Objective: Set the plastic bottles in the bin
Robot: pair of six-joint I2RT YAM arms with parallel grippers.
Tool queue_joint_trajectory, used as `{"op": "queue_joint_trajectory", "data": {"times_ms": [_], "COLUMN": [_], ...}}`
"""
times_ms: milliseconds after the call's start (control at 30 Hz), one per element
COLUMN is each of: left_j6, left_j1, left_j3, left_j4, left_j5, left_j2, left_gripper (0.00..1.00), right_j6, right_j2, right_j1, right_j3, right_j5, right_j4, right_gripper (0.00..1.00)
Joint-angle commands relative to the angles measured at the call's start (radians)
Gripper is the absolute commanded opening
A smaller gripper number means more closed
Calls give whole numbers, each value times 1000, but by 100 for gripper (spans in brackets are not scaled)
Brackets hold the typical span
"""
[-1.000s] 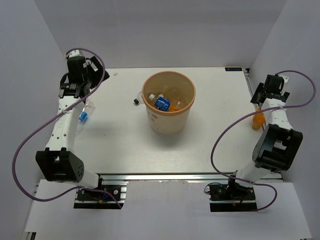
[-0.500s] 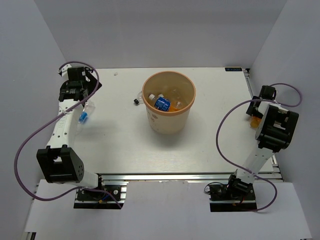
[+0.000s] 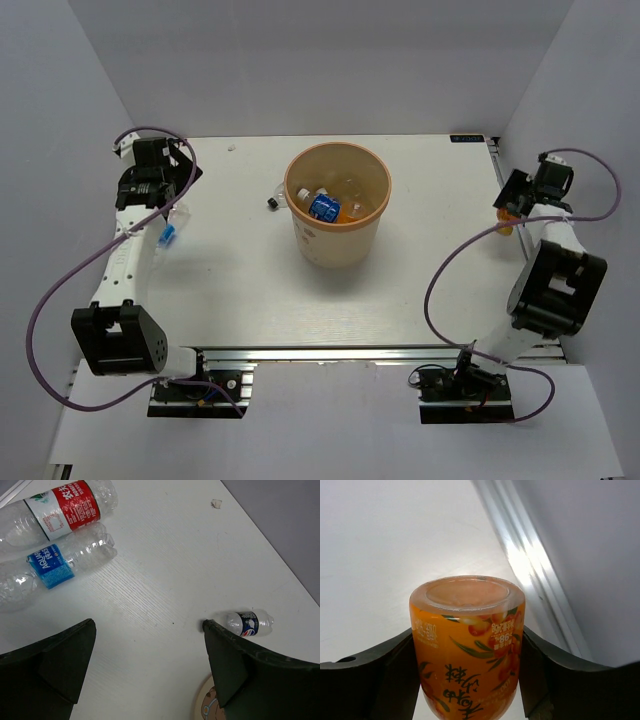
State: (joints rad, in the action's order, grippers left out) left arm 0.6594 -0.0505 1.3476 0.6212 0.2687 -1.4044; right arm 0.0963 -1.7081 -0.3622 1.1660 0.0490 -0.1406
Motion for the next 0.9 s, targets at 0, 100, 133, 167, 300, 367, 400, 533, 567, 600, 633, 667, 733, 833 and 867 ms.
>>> {"op": "queue_joint_trajectory", "data": {"times_ms": [0,100,133,167,300,367,400,533,567,600,633,667,733,833,867], "left_j6": [17,5,3,0,-67,-133,-154,-280,-341,-372,-400,-455,-509,-621,-671], "left_j1": [-5,-5,-6,-5,-5,-5,-5,-5,-3,-3,0,4,32,103,115], "left_j3": [-21,-60,-82,-88,-123,-158,-169,-174,-174,-185,-183,-170,-117,-29,1], "left_j4": [-14,-38,-41,-37,-96,-182,-211,-319,-374,-408,-429,-425,-413,-351,-306], "left_j5": [-46,-83,-80,-68,-164,-254,-345,-514,-560,-613,-691,-715,-727,-714,-711], "left_j2": [45,50,48,45,13,5,2,-39,-50,-62,-97,-120,-169,-275,-335], "left_gripper": [98,98,98,98,98,98,98,98,98,98,98,98,98,98,98], "right_j6": [-41,-114,-138,-139,-78,-90,-90,-124,-124,-138,-150,-159,-182,-164,-156], "right_j2": [207,335,361,387,458,466,464,398,377,333,308,283,220,191,192], "right_j1": [70,249,305,351,541,616,693,827,842,873,887,896,911,911,913], "right_j3": [26,66,72,86,127,126,126,176,188,204,246,273,354,402,403], "right_j5": [-307,-307,-298,-299,-558,-545,-522,-486,-486,-486,-479,-468,-452,-404,-390], "right_j4": [49,53,65,82,130,167,173,159,157,144,128,92,12,-7,2], "right_gripper": [30,32,32,33,34,35,36,39,42,45,46,50,80,89,89]}}
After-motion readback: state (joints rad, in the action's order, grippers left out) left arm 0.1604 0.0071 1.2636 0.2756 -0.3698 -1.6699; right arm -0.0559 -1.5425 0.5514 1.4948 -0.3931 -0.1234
